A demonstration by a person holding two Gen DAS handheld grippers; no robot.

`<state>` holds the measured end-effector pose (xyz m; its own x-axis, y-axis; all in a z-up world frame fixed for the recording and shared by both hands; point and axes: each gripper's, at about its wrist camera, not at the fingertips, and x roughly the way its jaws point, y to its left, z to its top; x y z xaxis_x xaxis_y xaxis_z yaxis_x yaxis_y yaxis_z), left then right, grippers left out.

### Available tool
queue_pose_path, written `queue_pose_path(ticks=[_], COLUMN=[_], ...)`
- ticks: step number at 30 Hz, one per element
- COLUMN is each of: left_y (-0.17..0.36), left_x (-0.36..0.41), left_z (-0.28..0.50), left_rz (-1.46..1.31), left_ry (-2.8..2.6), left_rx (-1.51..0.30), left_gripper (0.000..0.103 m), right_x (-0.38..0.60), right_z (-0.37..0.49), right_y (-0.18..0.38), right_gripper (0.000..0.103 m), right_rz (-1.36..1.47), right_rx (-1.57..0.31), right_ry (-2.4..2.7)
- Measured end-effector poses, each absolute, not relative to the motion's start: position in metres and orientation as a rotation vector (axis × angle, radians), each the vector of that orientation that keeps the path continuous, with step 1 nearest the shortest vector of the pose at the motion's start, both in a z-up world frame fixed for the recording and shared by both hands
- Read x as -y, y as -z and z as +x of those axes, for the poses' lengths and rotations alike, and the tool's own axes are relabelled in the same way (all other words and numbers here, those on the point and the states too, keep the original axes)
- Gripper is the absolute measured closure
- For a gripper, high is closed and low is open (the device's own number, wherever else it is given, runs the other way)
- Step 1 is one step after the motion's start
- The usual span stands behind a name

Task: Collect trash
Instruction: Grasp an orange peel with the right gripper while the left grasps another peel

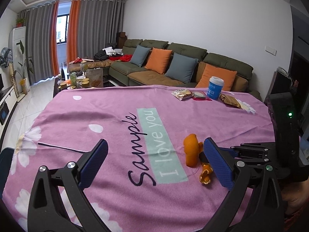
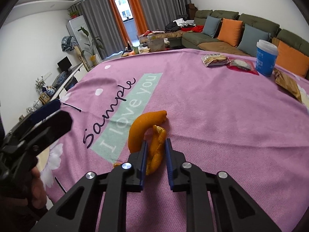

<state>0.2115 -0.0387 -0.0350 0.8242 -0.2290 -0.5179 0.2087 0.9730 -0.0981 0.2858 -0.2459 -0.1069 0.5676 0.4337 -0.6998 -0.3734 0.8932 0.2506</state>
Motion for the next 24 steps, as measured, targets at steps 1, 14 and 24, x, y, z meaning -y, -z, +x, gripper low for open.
queue_pose_path(ticks=[1, 14, 24], left_y=[0.036, 0.071, 0.087], left_x=[0.040, 0.073, 0.092], left_z=[0.214, 0.273, 0.291], left_rz=[-0.035, -0.123, -0.100], left_ry=[0.238, 0.316, 0.341], left_rx=[-0.561, -0.775, -0.862], left_gripper=[0.006, 0.016, 0.062], right_x=[0.248, 0.304, 0.319], right_z=[0.286, 0.280, 0.281], right_y=[0.107, 0.089, 0.090], right_gripper=[0.090, 0.092, 0.092], right_rz=[0.091, 0.201, 0.233], right_rx=[-0.844, -0.779, -0.768], right_ry=[-0.478, -0.410, -0.406])
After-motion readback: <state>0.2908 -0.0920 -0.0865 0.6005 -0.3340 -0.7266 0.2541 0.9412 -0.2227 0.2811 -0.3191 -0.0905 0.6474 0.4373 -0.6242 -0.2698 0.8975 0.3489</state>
